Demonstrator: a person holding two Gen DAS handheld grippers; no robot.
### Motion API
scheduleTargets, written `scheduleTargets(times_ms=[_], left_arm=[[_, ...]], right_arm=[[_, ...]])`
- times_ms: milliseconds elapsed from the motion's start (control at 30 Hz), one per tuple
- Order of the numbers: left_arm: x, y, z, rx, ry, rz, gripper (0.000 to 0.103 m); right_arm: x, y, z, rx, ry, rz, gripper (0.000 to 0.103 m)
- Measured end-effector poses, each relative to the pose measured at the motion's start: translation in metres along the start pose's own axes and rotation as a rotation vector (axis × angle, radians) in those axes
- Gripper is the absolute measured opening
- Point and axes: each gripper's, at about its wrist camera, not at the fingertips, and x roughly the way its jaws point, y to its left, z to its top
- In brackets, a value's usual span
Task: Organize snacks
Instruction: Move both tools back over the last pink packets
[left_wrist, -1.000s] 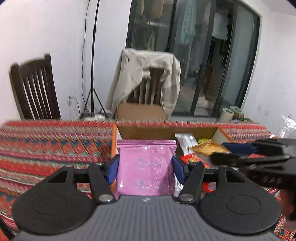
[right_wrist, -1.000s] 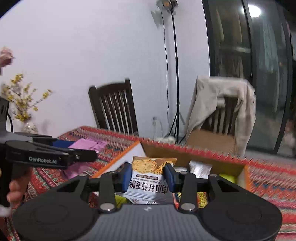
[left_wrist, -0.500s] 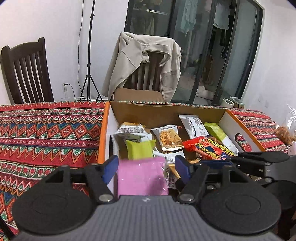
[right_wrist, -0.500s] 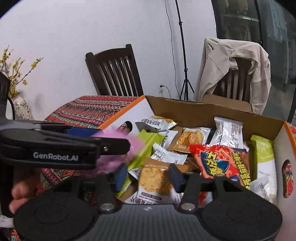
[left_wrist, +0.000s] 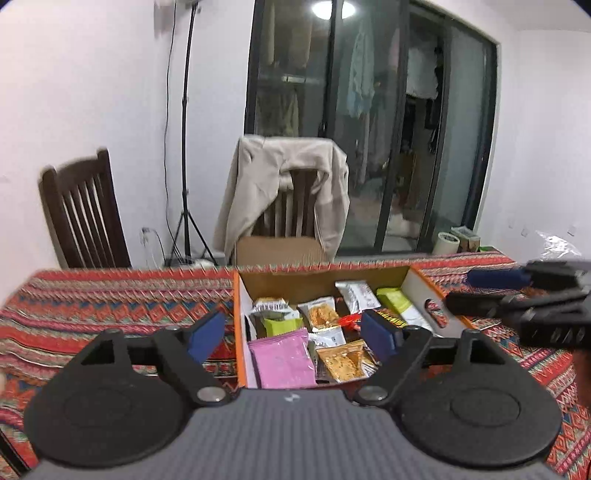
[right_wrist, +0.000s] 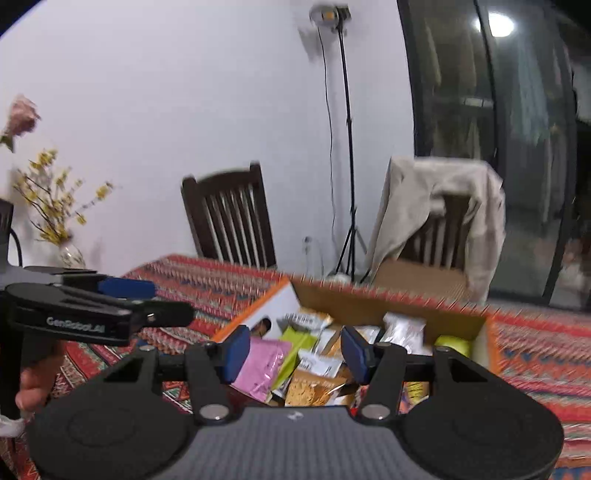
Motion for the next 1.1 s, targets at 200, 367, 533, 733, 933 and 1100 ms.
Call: scheduleTargets(times_ms=[200, 367, 533, 733, 933, 1100], left_arm=[[-0.085, -0.018, -0.018, 0.054, -0.081, -0.002, 0.096], [-0.143, -0.035, -0.039, 0.086, -0.114, -0.007, 0.1], [-0.189, -0.05, -0.069, 0.098, -0.14, -0.018, 0.103], [-0.226, -0.072, -0.124, 0.094, -0.162, -0.015, 0.103], [-0.226, -0.088, -0.186, 0.062, -0.092, 0.017, 0.103], [-0.211, -0.093, -0.23, 0.055, 0.037, 0.045, 0.103]], right_arm=[[-0.096, 0.017, 0.008, -0.07, -0.096, -0.035, 0.064], [-0.163, 0.033, -0.004, -0.122, -0.144, -0.06, 0.073], [-0.22, 0.049, -0.038, -0.158, -0.179, -0.098, 0.081], [-0.265, 0.069, -0.098, -0.175, -0.173, -0.126, 0.086], [-0.283, 0.09, -0.166, -0.206, -0.119, -0.2, 0.093], [-0.283, 0.093, -0.222, -0.124, -0.052, -0.19, 0.093]])
